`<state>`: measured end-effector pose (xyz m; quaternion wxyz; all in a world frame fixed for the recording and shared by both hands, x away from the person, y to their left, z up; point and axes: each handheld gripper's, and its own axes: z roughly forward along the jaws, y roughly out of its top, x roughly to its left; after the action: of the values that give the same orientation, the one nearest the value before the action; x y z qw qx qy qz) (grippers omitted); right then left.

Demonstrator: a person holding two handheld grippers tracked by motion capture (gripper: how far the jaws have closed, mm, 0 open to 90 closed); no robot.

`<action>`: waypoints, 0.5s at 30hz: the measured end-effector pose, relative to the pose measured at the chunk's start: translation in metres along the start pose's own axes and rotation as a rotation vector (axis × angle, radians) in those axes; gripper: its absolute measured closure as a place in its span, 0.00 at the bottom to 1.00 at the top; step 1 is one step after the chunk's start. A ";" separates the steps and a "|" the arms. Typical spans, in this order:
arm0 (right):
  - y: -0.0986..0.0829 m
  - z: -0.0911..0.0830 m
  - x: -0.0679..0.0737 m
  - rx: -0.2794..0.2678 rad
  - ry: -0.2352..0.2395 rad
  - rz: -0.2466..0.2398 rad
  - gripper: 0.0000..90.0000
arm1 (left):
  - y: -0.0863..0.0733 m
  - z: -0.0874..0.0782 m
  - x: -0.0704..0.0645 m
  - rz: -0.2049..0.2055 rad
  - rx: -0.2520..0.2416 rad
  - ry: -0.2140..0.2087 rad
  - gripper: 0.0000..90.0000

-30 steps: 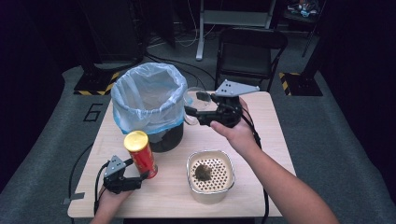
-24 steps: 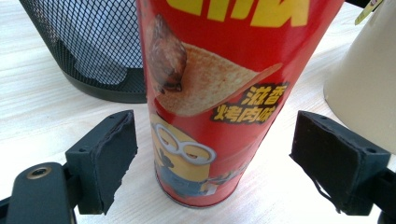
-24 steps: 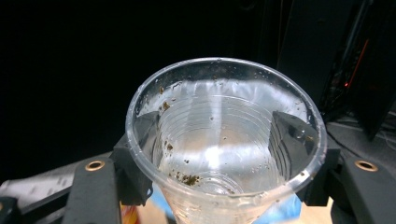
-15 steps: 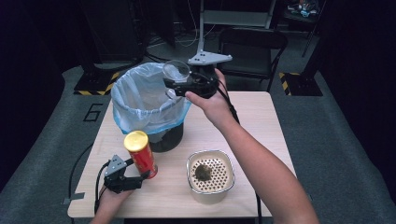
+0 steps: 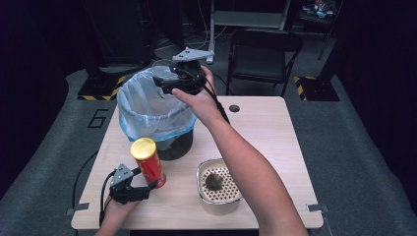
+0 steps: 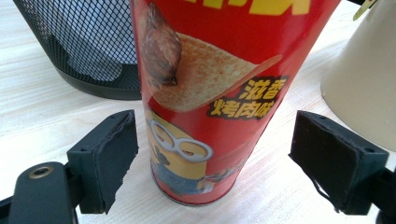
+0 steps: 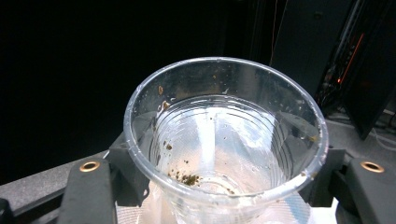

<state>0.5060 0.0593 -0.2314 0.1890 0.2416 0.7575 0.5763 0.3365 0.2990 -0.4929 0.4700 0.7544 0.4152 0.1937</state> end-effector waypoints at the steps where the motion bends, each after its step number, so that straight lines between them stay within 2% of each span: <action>1: 0.000 0.003 -0.001 0.010 -0.003 -0.012 0.35 | 0.000 0.000 0.000 0.008 0.005 0.002 0.16; 3: 0.001 0.008 0.000 0.046 -0.005 -0.008 0.35 | 0.000 0.000 0.000 0.007 0.003 0.001 0.16; 6: 0.004 0.016 0.003 0.060 0.002 -0.017 0.34 | 0.001 0.001 0.000 0.005 0.001 0.000 0.16; 10: 0.002 0.031 0.008 0.105 0.029 0.006 0.15 | 0.000 0.002 0.000 -0.008 -0.002 -0.003 0.16; 11: 0.000 0.034 0.009 0.122 0.026 0.008 0.14 | 0.000 0.003 0.000 -0.007 -0.004 0.000 0.15; 12: -0.005 0.036 0.012 0.132 0.022 -0.007 0.05 | -0.001 0.003 -0.001 -0.011 -0.004 -0.003 0.14; 14: -0.006 0.036 0.012 0.135 0.017 -0.013 0.06 | 0.000 0.003 -0.001 0.000 -0.002 -0.002 0.14; 15: -0.007 0.031 0.013 0.122 0.019 -0.030 0.08 | 0.000 0.003 -0.001 -0.003 -0.004 -0.003 0.14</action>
<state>0.5120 0.0891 -0.2459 0.1754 0.2358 0.7967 0.5282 0.3378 0.2965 -0.4940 0.4723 0.7531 0.4154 0.1928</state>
